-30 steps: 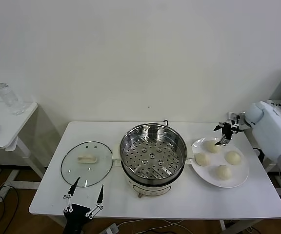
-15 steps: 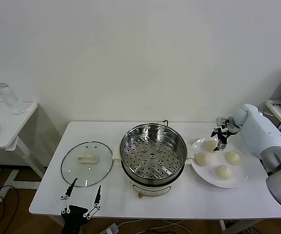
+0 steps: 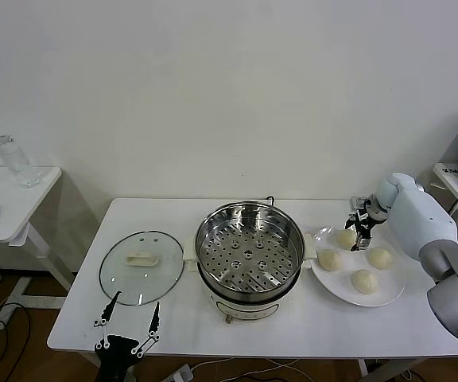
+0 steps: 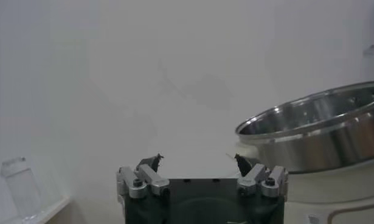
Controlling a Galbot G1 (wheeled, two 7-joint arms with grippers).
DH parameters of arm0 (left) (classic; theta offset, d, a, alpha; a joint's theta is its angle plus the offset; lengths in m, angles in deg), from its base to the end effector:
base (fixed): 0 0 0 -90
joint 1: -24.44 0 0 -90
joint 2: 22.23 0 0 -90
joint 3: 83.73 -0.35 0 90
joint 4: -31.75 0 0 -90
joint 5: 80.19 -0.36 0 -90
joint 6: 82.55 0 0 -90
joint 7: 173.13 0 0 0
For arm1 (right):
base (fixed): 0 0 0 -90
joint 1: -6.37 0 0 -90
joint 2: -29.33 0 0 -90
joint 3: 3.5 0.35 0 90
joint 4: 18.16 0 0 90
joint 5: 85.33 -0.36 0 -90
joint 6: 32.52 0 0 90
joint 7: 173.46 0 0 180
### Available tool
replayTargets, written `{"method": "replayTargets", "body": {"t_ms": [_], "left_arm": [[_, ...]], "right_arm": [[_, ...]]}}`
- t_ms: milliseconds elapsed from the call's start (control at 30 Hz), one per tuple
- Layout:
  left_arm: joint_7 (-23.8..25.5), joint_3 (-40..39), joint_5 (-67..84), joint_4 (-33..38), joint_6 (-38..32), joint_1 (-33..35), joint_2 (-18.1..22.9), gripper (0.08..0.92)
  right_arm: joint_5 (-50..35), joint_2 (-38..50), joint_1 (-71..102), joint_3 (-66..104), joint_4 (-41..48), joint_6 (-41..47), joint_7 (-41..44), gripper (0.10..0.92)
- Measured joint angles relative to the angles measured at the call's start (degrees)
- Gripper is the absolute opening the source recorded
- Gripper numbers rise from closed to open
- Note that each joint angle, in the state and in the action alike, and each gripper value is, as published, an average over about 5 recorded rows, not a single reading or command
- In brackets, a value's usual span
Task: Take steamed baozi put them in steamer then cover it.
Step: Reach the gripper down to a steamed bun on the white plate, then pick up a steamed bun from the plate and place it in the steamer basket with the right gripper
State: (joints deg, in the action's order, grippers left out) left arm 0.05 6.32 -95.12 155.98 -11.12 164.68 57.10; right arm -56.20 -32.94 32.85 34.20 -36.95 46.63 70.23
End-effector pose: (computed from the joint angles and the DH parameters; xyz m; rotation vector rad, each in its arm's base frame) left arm 0.0790 0.0276 -0.3215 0.1595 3.0090 0.5493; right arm 0.6172 -0.2402 -0.2282 1.1060 -1.4390 1.2955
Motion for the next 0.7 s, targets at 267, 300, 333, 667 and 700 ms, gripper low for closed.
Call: {"method": "replayTargets", "body": {"t_ms": [267, 300, 333, 667, 700], "left_arm": [[-0.2, 0.7, 0.2, 0.6, 0.1, -0.1, 0.3, 0.823], [-0.2, 0.8, 0.2, 0.7, 0.2, -0.2, 0.4, 0.823], [-0.2, 0.9, 0.2, 0.8, 0.2, -0.2, 0.4, 0.823], [-0.2, 1.1, 0.3, 1.4, 1.0, -1.1, 0.3, 0.823], [-0.2, 1.1, 0.3, 1.3, 1.0, -1.1, 0.2, 0.823]], "right_arm": [[-0.5, 0.9, 0.1, -0.9, -1.6, -0.3, 0.0, 0.628], [-0.9, 1.2, 0.0, -1.2, -2.2, -0.4, 0.2, 0.628], [-1.3, 1.5, -0.1, -1.6, -2.9, -0.5, 0.3, 0.628], [-10.1, 4.7, -6.5, -7.6, -15.5, -8.7, 4.1, 0.645], [-11.0, 4.8, -7.6, -8.4, -17.1, -10.1, 4.5, 0.648]]}}
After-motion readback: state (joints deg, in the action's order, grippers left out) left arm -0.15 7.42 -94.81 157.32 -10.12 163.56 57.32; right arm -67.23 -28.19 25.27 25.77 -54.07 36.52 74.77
